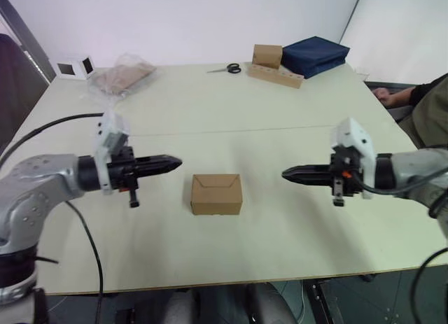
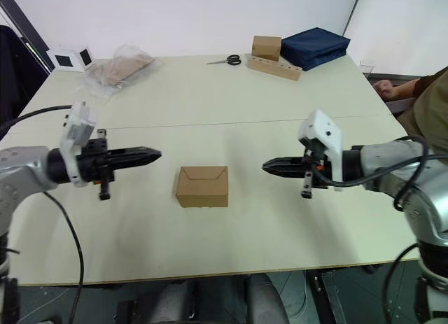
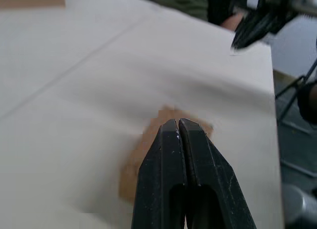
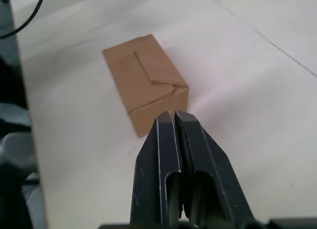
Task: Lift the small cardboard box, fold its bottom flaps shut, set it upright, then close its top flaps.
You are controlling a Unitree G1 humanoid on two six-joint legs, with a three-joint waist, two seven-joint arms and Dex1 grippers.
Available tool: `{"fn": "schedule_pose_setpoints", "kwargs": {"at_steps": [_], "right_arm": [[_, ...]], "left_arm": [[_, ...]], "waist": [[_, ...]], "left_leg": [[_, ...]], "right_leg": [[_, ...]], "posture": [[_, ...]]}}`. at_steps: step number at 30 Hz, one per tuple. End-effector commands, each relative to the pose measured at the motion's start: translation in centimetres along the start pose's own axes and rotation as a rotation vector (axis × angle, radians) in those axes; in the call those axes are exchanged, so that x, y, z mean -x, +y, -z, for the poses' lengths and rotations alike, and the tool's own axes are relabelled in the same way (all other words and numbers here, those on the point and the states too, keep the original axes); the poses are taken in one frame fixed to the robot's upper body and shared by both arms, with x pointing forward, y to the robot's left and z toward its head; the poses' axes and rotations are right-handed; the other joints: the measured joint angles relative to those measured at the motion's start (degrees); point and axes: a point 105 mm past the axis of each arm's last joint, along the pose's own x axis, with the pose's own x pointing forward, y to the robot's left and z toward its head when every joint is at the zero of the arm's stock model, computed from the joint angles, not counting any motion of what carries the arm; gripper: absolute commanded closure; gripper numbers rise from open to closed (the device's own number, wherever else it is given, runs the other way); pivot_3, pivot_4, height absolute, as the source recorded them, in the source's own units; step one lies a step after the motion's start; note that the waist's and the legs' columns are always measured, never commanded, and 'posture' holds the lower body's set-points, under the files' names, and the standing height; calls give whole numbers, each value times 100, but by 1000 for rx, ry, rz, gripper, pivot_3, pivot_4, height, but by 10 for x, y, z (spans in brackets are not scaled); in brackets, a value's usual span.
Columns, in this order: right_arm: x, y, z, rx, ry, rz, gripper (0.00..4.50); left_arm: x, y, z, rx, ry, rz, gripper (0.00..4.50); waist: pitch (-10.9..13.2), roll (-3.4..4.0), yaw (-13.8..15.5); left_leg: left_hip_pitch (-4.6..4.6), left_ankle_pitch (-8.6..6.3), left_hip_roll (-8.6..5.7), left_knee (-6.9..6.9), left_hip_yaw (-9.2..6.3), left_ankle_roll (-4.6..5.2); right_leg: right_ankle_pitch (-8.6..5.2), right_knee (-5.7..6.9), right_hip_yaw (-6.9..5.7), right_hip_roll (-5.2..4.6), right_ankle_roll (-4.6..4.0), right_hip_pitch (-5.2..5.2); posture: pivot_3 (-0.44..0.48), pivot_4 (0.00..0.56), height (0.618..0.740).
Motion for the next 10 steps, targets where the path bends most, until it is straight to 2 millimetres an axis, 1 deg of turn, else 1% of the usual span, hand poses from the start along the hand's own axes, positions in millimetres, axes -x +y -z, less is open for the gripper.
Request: {"fn": "schedule_pose_setpoints", "kwargs": {"at_steps": [1,6,10], "right_arm": [[23,8,-5,53,46,-11,4500],[39,13,1,57,114,-35,4500],[41,14,3,60,116,-40,4500]], "left_arm": [[32,-6,-3,-57,77,-19,4485],[54,-12,6,-34,161,-8,4485],[58,-10,8,-27,169,-17,4485]], "waist": [[1,2,12],[2,0,49],[2,1,47]], "left_leg": [[0,0,-1,0,4,0],[6,0,0,2,7,0],[6,-1,0,1,8,0]], "right_leg": [[0,-1,1,-2,0,1],[-1,-3,-1,-3,-2,11],[-1,-5,0,-3,-2,10]], "posture": [[0,150,740],[0,150,740],[0,150,740]]}}
